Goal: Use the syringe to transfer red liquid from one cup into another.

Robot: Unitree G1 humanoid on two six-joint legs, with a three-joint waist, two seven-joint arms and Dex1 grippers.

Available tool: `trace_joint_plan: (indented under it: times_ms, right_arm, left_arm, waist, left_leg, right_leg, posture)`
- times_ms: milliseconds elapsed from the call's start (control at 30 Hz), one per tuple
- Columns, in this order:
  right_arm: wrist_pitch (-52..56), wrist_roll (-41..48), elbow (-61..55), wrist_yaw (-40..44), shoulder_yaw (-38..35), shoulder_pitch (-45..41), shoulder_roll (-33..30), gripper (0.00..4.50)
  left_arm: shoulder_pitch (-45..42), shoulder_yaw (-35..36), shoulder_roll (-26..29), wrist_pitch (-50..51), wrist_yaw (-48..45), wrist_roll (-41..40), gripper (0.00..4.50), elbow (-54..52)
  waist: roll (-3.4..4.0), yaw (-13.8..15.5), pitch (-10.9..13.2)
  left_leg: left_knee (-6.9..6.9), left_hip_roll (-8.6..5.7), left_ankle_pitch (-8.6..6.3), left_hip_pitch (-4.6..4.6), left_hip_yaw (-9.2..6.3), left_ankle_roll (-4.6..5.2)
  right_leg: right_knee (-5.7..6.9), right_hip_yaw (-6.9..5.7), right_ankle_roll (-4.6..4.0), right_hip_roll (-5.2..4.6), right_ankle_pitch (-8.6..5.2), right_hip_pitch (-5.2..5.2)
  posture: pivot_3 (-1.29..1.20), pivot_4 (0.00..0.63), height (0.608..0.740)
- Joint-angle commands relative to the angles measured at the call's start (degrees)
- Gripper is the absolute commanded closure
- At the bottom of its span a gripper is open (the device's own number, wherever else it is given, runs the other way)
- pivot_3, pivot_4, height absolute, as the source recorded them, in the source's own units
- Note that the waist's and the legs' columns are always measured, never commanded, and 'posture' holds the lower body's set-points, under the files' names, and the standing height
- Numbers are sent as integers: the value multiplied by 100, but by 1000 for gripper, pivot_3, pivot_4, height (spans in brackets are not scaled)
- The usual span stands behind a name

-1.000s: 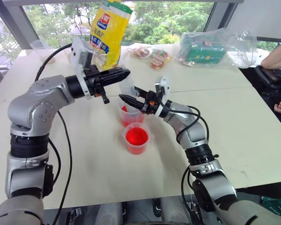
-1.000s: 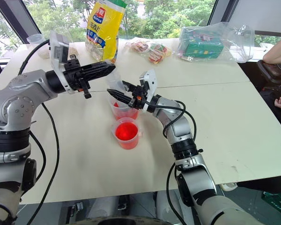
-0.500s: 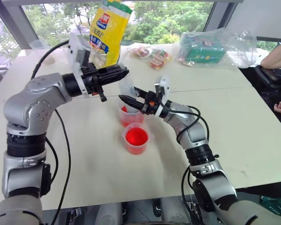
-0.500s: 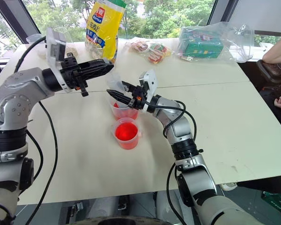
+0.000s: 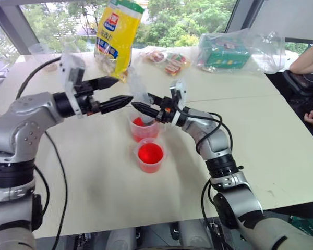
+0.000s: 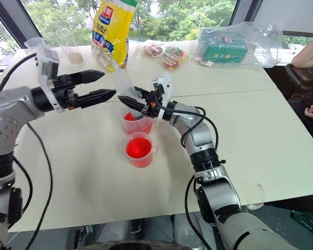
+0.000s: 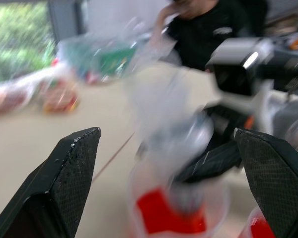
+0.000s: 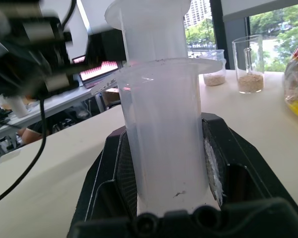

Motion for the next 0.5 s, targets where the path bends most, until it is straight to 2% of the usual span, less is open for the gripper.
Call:
trace_joint_plan:
  times_ms: [33,200,500]
  right_arm:
    - [-191,153,-43,-83,-180,-273,67,3062]
    - [-103,354,-280,-186,-393,-489,12,3062]
    - [1875,2090,-2806,-257,-543,-313,-452,3062]
  left_arm:
    - [31,315,201,21,-99,-113,57,-225]
    - [-51,507,255,-23,-9,-114,57,-74]
    - [-358,475,221,-42,-16,-92,57,167]
  waist:
    - [-1,-5,-1]
    - [0,-14,0]
    - [0,-14,1]
  left_leg:
    - [3,-2,1,-15,0,0]
    - [4,-3,6,-59,0,-9]
    - [3,-2,1,-60,0,1]
  right_leg:
    - [0,0,3,-1,2,-13]
    - [-3,-3,19,-1,11,-54]
    - [-4,-6,21,2,12,-53]
  posture:
    - [0,150,740]
    - [0,150,740]
    - [0,150,740]
